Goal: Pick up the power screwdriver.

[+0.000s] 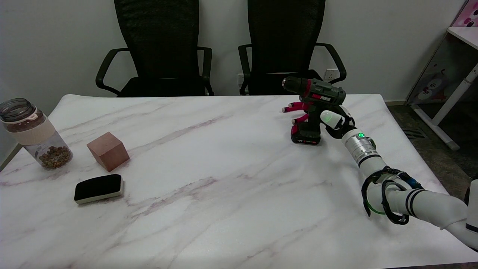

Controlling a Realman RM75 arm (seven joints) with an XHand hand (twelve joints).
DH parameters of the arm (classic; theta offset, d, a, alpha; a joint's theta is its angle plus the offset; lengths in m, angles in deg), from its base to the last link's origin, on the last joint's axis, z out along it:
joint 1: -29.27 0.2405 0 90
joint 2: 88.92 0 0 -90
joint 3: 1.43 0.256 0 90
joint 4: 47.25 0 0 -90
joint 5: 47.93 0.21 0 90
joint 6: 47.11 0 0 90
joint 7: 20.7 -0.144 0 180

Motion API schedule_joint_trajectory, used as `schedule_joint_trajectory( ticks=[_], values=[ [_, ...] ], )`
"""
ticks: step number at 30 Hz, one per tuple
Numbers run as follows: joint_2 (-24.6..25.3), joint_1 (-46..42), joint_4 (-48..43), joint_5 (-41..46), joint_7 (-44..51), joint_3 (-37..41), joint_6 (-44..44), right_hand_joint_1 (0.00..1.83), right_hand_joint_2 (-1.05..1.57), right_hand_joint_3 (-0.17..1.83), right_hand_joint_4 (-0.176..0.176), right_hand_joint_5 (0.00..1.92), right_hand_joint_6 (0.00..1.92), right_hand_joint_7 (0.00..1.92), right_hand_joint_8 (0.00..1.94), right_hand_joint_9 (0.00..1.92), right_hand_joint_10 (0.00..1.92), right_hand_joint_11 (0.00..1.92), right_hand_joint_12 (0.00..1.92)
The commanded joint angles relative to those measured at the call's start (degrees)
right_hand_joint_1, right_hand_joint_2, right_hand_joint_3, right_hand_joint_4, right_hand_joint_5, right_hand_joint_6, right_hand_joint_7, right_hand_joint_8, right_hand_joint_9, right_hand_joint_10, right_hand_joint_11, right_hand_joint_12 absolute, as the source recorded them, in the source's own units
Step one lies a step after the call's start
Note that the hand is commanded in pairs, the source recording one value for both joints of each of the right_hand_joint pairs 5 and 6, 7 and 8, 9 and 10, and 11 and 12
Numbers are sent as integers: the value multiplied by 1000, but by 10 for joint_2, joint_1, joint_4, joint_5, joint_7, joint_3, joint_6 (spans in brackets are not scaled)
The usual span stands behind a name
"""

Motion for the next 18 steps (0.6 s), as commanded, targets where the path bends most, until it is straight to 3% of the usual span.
schedule_joint_trajectory(
  ticks=[1, 18],
  values=[
    [6, 2, 3, 3, -3, -2, -6, 986, -603, 854, 176, 201, 201, 201, 201, 328, 328, 378, 378],
    [6, -2, 3, 3, -11, 1, -9, 1003, -549, 865, 176, 218, 218, 218, 218, 338, 338, 477, 477]
  ],
)
